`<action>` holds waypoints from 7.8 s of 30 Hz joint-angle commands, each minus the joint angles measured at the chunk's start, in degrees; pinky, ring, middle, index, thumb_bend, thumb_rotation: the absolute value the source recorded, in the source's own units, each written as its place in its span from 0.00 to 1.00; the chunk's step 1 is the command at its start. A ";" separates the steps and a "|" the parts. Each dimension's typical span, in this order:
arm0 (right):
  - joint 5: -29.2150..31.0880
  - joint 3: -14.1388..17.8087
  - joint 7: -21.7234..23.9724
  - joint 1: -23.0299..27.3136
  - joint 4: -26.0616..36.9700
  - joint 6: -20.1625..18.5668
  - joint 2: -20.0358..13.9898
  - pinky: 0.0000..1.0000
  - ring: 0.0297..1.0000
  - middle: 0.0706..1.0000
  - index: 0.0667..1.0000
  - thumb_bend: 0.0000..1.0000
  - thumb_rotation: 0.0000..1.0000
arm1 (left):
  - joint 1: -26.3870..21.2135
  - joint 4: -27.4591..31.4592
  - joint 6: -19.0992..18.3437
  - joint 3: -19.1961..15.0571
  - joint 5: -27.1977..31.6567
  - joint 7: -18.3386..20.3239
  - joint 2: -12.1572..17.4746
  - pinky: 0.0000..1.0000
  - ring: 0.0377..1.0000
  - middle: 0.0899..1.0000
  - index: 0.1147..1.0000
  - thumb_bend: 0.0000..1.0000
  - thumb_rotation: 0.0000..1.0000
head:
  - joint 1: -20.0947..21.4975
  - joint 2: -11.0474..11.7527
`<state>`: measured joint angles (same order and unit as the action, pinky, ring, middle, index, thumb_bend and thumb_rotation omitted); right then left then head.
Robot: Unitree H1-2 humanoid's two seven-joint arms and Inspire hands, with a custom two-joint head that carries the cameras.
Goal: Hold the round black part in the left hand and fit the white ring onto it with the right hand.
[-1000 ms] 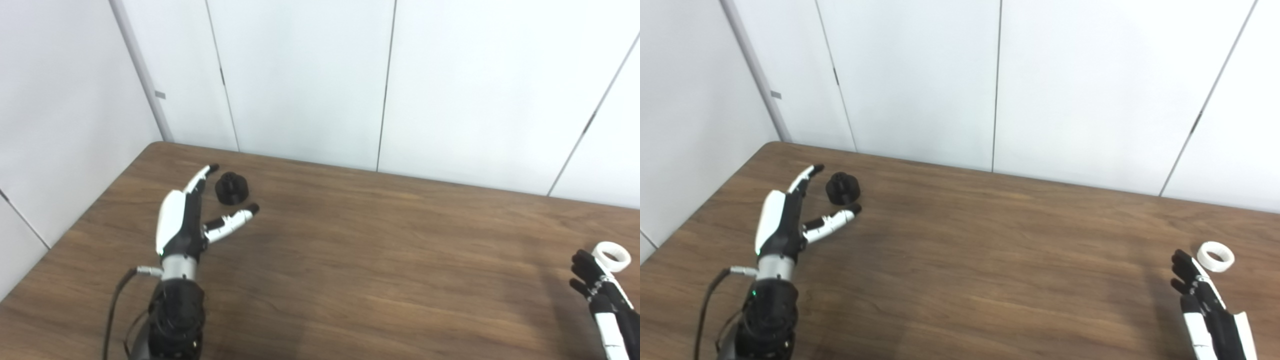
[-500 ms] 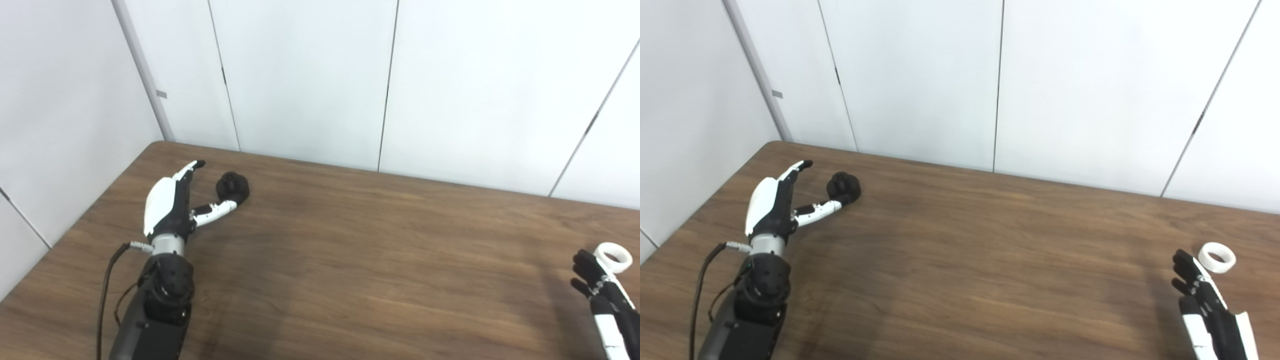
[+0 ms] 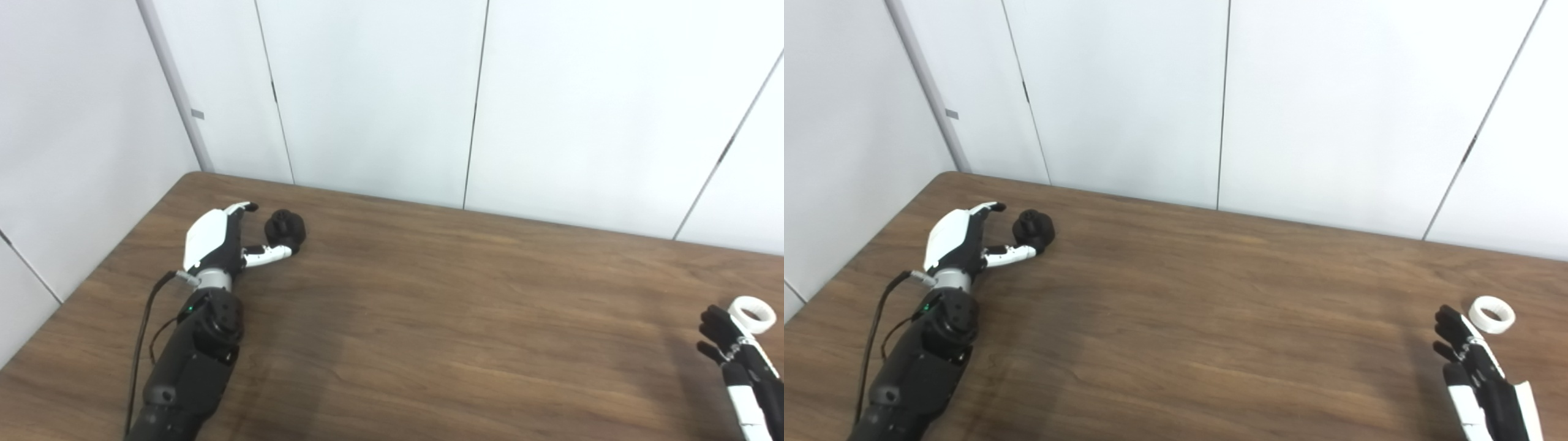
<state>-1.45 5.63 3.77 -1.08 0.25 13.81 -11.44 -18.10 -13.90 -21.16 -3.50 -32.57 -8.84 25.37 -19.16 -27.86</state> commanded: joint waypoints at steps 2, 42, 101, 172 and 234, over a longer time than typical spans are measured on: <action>0.84 -0.47 -0.16 -2.36 -2.88 1.32 1.06 0.85 0.90 0.89 0.87 0.64 0.89 | -4.21 -1.90 1.04 1.42 -2.24 -1.42 3.39 1.00 0.96 0.91 0.82 0.95 0.38 | 0.02 -0.12; -0.83 -0.54 -0.68 -2.87 -1.70 0.80 1.57 0.86 0.90 0.89 0.87 0.65 0.89 | -12.36 -15.60 2.79 5.37 4.44 -1.92 3.44 1.00 0.97 0.89 0.74 0.91 0.33 | 1.15 -0.86; -4.63 -1.90 -2.19 -2.65 2.46 -2.84 4.00 0.84 0.89 0.88 0.86 0.62 0.92 | -1.85 10.68 4.55 9.81 -0.42 -1.12 -3.73 1.00 0.86 0.72 0.42 0.52 0.05 | 7.79 -4.48; -22.07 0.13 -8.13 8.78 18.17 -31.67 1.14 0.89 0.88 0.84 0.72 0.71 0.36 | 19.92 23.82 20.40 22.78 -12.31 8.86 -11.13 1.00 0.88 0.77 0.42 0.52 0.06 | 29.43 -15.08; -39.33 -8.40 3.63 31.66 -15.50 -40.69 -17.56 1.00 0.99 0.95 0.74 0.80 0.29 | 21.29 25.86 23.24 19.04 -11.77 13.20 -7.81 1.00 0.85 0.73 0.42 0.52 0.05 | 39.44 -15.76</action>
<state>-39.83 -3.03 7.87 27.33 -16.00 -26.76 -26.93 2.64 10.97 2.93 15.84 -43.75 3.15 16.45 20.21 -43.59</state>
